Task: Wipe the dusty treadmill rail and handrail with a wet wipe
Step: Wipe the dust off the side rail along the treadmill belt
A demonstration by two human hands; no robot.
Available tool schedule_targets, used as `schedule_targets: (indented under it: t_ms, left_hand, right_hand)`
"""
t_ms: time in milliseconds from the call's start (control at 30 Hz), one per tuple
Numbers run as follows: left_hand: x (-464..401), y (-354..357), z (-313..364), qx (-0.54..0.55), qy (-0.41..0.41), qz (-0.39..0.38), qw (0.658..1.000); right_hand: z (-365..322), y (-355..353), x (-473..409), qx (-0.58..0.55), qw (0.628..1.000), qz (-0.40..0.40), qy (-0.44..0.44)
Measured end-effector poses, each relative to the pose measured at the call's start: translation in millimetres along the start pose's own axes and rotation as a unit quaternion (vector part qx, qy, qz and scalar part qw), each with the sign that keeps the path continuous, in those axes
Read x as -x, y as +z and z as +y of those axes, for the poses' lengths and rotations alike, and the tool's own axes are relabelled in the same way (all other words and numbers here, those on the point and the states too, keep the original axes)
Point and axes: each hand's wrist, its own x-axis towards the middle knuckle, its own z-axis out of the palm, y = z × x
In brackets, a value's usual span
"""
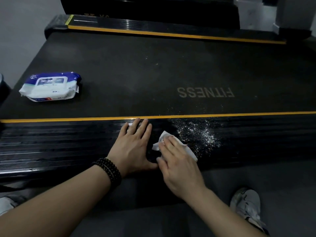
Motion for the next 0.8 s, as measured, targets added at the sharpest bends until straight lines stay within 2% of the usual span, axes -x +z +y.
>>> schedule_targets:
  t_ms: [133, 233, 333, 500, 700, 800]
  left_hand:
    - [0.3, 0.3, -0.4, 0.002, 0.001, -0.003, 1.0]
    - [0.6, 1.7, -0.7, -0.007, 0.0, -0.001, 1.0]
    - [-0.3, 1.8, -0.7, -0.004, 0.001, -0.002, 1.0]
    - [1.0, 2.3, 0.0, 0.007, 0.001, 0.01, 1.0]
    - [-0.5, -1.2, 2.0, -0.005, -0.005, -0.017, 1.0]
    - [-0.3, -2.4, 3.1, -0.004, -0.008, -0.018, 1.0]
  right_hand:
    - [3.5, 2.7, 19.8, 0.055, 0.998, -0.01, -0.024]
    - [15.2, -0.5, 19.9, 0.086, 0.996, -0.018, -0.005]
    - [4.8, 1.1, 8.8, 0.066, 0.997, -0.026, 0.001]
    - [-3.6, 6.9, 33.5, 0.055, 0.997, -0.038, -0.048]
    - [7.5, 2.1, 8.8, 0.052, 0.998, -0.027, 0.012]
    - [-3.2, 5.8, 10.1, 0.046, 0.998, -0.041, -0.018]
